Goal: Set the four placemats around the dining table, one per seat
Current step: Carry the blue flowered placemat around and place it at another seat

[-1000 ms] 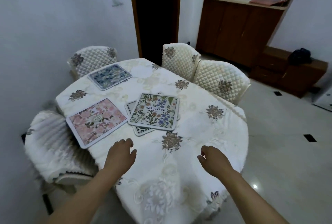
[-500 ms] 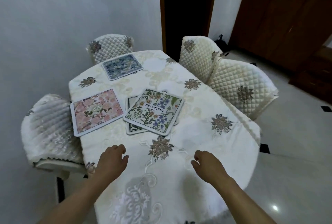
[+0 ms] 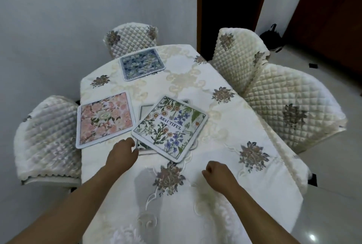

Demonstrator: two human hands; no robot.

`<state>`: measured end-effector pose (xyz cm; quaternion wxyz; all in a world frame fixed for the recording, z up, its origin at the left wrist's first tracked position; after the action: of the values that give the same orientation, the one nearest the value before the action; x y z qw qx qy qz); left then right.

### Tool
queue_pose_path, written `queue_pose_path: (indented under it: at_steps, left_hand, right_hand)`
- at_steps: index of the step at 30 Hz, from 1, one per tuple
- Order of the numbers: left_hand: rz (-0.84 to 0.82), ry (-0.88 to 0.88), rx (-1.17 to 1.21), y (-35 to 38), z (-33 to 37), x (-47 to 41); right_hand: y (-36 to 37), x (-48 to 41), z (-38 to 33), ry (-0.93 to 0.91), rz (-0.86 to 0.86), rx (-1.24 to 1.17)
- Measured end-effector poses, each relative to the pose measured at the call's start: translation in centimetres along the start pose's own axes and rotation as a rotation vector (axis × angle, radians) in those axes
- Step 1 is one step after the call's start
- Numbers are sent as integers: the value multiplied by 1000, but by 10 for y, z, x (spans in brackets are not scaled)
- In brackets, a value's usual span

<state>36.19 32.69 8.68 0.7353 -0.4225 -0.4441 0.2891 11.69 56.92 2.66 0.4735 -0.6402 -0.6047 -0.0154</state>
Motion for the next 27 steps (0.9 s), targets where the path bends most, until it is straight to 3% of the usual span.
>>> queue_pose_path:
  at_steps: [8,13,18,21,27]
  left_hand:
    - [-77,-86,107,11,-30,-125]
    - [-104,-177,299,38,-46,-167]
    - [-88,-249,392,37,-63,-179]
    - [-85,-221,405,33,-67,-178]
    - [-101,-141,414,21,-54,-152]
  right_hand:
    - [14,-91,-17,101,-49,-217]
    - [36,-118,-8,227,-88,-781]
    - [48,-129,-8,318,-57,-1004]
    - [43,-132,-15,292,2,-972]
    - [-5,-113,-15,221,187,-455]
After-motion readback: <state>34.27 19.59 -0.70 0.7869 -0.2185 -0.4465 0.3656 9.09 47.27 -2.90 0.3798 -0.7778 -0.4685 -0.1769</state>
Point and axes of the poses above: each hand's wrist, its own x-axis away from the middle knuckle, its own y-axis out of the palm, z = x × y, the point moved 9 cm from there along -x, towards the middle knuckle, and after that the axes turned 14 degrees about -z, right-handed, at the moved point
